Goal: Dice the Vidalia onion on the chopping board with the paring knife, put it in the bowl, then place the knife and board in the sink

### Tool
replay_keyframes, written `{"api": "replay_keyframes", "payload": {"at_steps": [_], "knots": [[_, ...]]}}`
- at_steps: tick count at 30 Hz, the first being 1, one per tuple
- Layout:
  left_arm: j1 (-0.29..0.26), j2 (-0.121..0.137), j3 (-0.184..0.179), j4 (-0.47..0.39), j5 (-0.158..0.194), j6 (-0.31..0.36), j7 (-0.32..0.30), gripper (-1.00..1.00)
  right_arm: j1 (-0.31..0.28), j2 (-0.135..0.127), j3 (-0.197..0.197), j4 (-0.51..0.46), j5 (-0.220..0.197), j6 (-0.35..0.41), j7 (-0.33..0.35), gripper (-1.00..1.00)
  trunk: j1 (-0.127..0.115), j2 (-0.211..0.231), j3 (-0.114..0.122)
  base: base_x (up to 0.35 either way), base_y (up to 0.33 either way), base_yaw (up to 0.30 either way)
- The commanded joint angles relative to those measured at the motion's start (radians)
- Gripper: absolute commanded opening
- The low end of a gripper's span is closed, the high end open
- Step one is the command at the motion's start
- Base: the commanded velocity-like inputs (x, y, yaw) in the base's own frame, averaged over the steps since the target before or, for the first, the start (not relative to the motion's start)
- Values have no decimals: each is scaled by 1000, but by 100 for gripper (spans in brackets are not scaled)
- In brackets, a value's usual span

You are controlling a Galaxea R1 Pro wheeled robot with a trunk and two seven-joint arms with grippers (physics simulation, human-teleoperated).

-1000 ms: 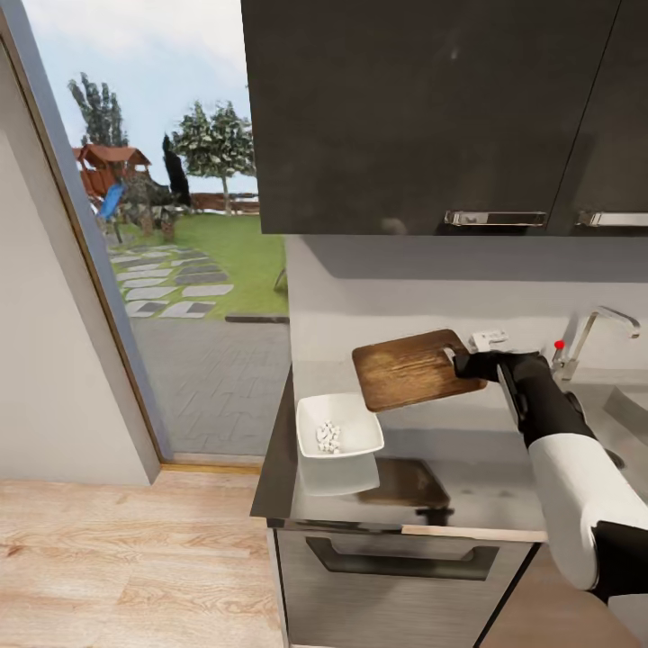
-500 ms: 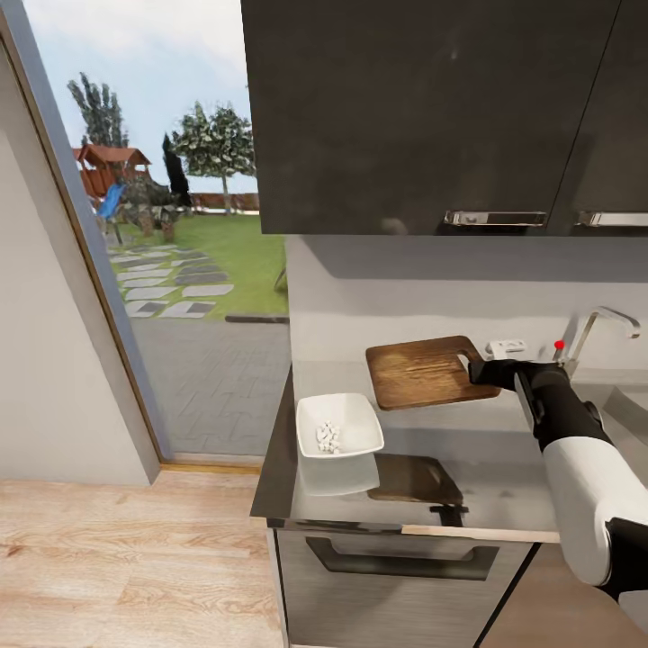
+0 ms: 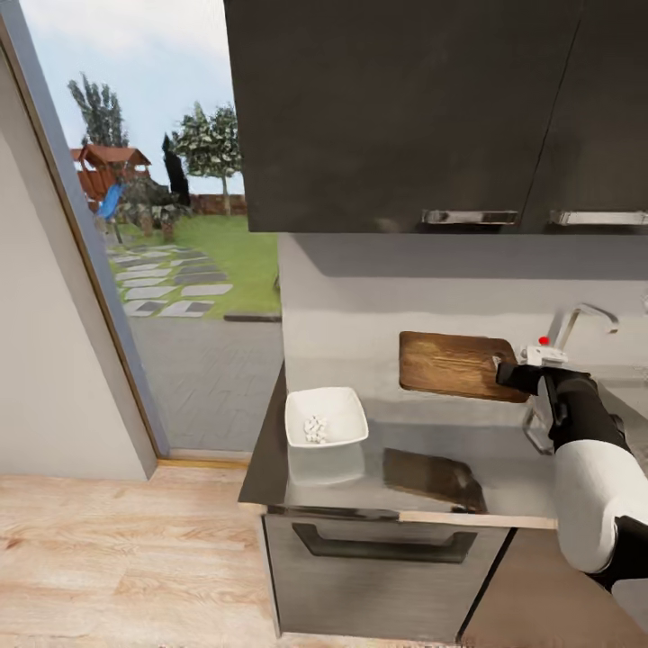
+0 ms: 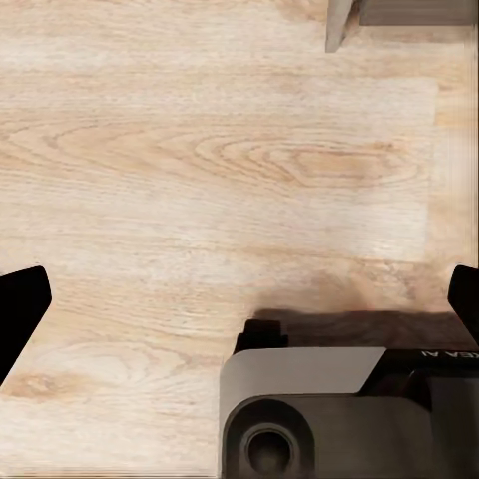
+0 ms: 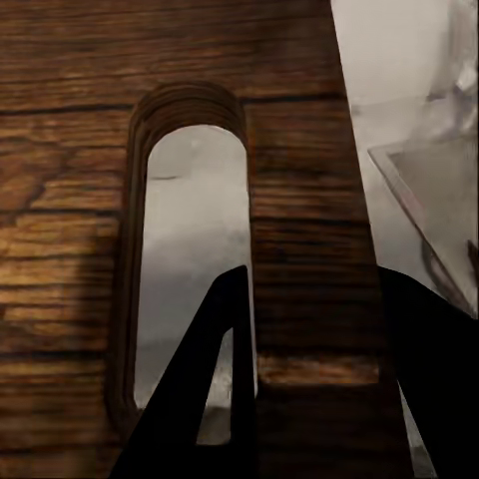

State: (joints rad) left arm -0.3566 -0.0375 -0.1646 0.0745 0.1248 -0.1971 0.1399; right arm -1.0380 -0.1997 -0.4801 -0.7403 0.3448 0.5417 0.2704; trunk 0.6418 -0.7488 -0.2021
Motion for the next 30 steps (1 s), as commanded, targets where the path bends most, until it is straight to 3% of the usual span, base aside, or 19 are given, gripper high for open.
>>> {"api": "replay_keyframes", "payload": {"at_steps": [1, 6, 14, 21, 27, 30], "knots": [[-2, -1, -9, 6, 10, -8, 1, 100, 0, 2, -22, -1, -3, 5, -17, -100, 0, -1, -2, -215, -247, 0], [-2, -1, -9, 5, 10, -8, 1, 100, 0, 4, -50, 1, -6, 3, -118, -100, 0, -1, -2, -218, -253, 0], [-2, 0, -9, 5, 10, -7, 2, 100, 0, 8, -54, 8, -6, 1, -182, -100, 0, -1, -2, -203, -263, 0], [-2, 1, -8, 5, 10, -7, 3, 100, 0, 9, -54, 9, -6, 0, -219, -100, 0, -1, -2, -34, -288, 0], [-2, 1, -8, 5, 10, -7, 3, 100, -1, 12, -55, 11, -8, -54, -349, -100, 0, -1, -2, 14, -290, 0], [-2, 1, -7, 5, 10, -7, 3, 100, 0, 17, -56, 25, -29, -85, -417, -100, 0, -1, -2, 63, -288, 0]]}}
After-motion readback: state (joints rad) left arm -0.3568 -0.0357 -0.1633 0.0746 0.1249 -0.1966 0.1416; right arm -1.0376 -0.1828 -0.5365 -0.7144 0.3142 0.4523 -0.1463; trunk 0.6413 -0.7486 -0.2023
